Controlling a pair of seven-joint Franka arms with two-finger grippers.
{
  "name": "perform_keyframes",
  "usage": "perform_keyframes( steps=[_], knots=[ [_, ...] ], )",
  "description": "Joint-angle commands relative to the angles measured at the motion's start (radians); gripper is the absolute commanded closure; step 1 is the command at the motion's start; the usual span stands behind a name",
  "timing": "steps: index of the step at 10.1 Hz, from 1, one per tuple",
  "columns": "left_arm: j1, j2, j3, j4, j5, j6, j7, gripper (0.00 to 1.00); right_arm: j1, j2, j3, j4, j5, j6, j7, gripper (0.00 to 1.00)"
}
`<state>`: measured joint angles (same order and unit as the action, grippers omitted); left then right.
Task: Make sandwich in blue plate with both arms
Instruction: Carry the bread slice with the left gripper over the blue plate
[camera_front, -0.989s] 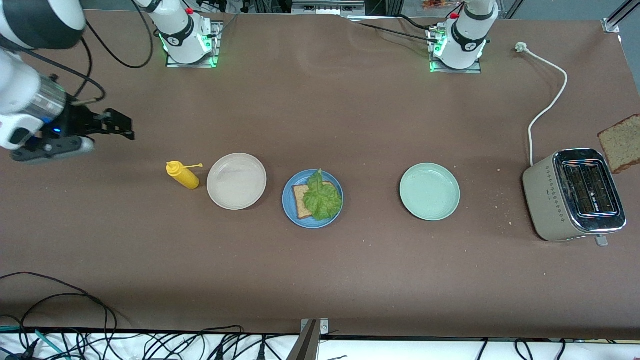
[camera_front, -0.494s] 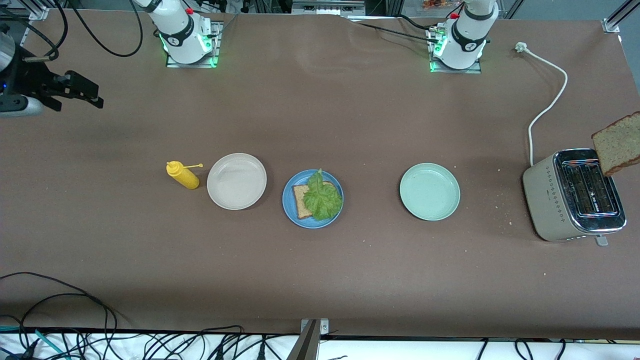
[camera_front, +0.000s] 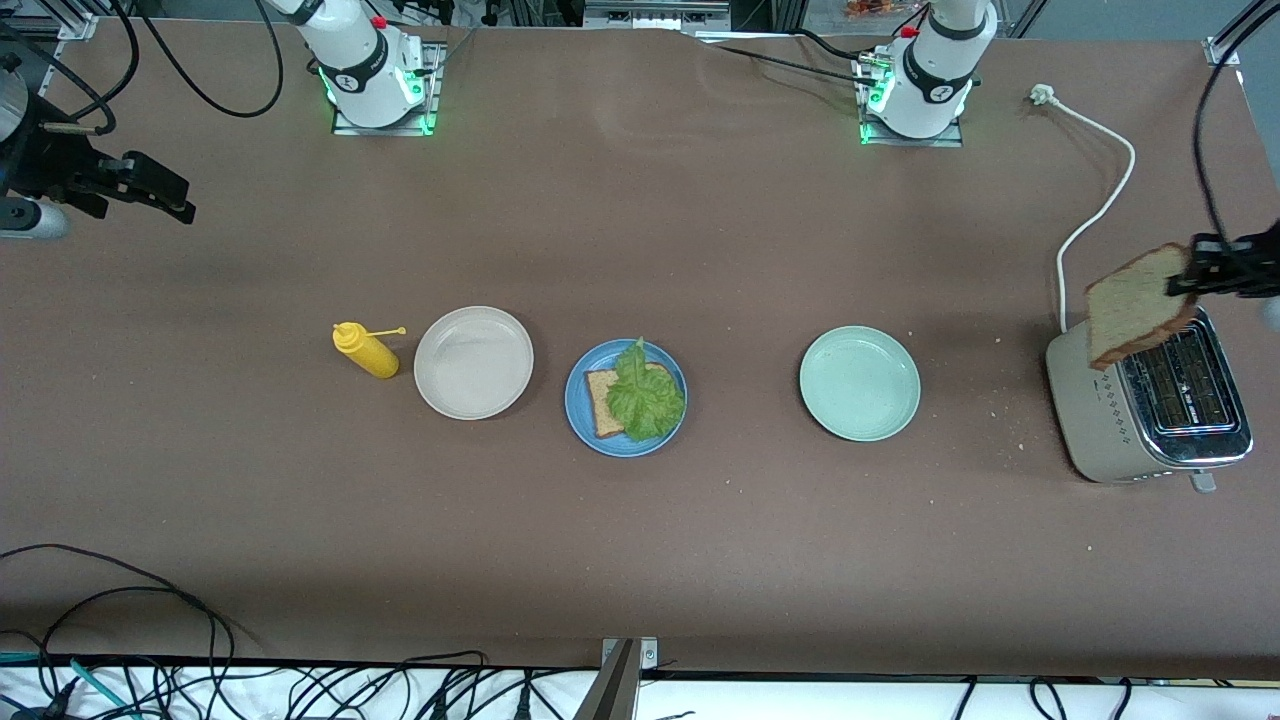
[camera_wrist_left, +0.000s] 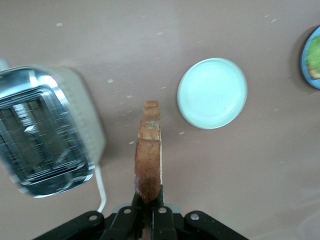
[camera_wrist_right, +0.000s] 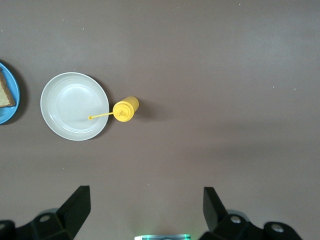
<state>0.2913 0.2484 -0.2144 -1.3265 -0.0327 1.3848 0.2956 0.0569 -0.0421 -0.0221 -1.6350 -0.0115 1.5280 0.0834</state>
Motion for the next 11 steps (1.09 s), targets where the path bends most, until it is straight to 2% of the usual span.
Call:
perform_keyframes(
  steps=[1,5,7,9,11],
  knots=[
    [-0.110,-0.075,0.006,-0.147,-0.132,0.117,-0.220,1.00,0.000,0.013,0.008,0.023,-0.010,0.000,0.021,0.00],
    [-0.239,-0.020,0.006,-0.267,-0.439,0.350,-0.357,1.00,-0.006,0.014,0.002,0.015,-0.007,-0.015,0.019,0.00],
    [-0.320,0.052,0.006,-0.260,-0.533,0.414,-0.392,1.00,-0.003,0.014,0.004,0.018,-0.007,-0.014,0.021,0.00],
    [-0.412,0.148,0.006,-0.241,-0.680,0.479,-0.392,1.00,-0.002,0.013,0.007,0.018,-0.005,-0.015,0.021,0.00],
    [-0.509,0.228,0.006,-0.223,-0.717,0.607,-0.386,1.00,-0.002,0.013,0.007,0.018,-0.007,-0.017,0.021,0.00]
  ],
)
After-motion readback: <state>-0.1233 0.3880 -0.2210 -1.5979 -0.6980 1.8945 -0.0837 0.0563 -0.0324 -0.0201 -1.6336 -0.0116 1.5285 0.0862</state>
